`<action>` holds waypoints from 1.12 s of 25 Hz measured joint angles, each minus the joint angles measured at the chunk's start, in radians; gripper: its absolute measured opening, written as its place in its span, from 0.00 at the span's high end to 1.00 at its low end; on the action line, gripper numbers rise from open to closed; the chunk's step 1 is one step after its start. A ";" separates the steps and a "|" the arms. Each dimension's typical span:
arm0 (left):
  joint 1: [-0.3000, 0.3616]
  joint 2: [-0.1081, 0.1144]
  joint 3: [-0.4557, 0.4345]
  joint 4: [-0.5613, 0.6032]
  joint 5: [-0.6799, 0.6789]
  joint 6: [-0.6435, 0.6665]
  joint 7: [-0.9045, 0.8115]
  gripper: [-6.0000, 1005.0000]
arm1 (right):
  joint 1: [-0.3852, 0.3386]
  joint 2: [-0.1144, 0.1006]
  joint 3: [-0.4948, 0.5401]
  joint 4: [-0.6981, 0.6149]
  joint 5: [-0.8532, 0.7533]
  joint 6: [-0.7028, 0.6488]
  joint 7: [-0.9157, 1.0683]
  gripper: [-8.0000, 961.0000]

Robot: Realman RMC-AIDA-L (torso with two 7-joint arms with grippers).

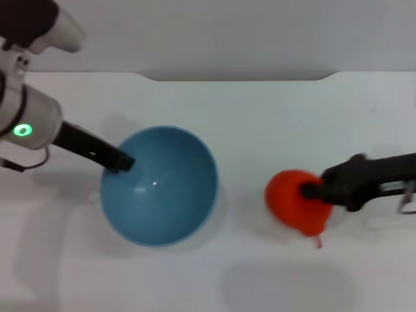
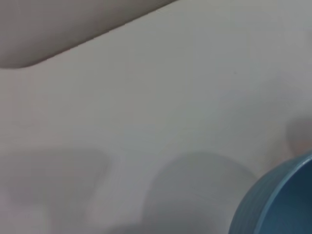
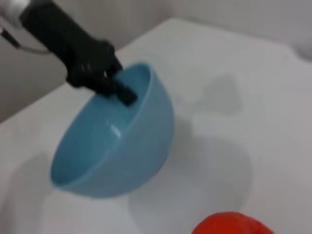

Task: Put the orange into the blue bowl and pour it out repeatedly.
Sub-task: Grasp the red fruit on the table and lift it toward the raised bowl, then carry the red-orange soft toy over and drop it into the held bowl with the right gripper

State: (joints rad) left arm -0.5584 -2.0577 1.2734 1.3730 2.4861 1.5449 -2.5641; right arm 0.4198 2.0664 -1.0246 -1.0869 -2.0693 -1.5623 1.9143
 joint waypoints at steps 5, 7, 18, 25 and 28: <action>-0.037 -0.001 0.119 -0.009 0.002 -0.044 -0.040 0.99 | -0.029 0.000 0.109 -0.114 0.002 -0.122 0.000 0.93; -0.084 -0.002 0.196 -0.042 0.003 -0.058 -0.078 0.99 | -0.031 0.001 0.142 -0.162 0.007 -0.177 0.000 0.95; -0.329 -0.021 0.437 -0.245 -0.036 -0.107 -0.238 0.99 | 0.013 0.006 0.007 -0.233 0.102 -0.275 0.000 0.96; -0.341 -0.021 0.440 -0.241 -0.079 -0.116 -0.244 0.99 | 0.082 0.005 -0.153 -0.154 0.064 -0.185 0.017 0.95; -0.338 -0.021 0.441 -0.241 -0.079 -0.116 -0.248 0.99 | 0.105 0.006 -0.191 -0.126 0.022 -0.154 0.037 0.93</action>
State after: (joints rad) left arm -0.8964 -2.0786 1.7142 1.1321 2.4068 1.4286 -2.8124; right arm 0.5249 2.0727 -1.2156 -1.2125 -2.0471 -1.7167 1.9511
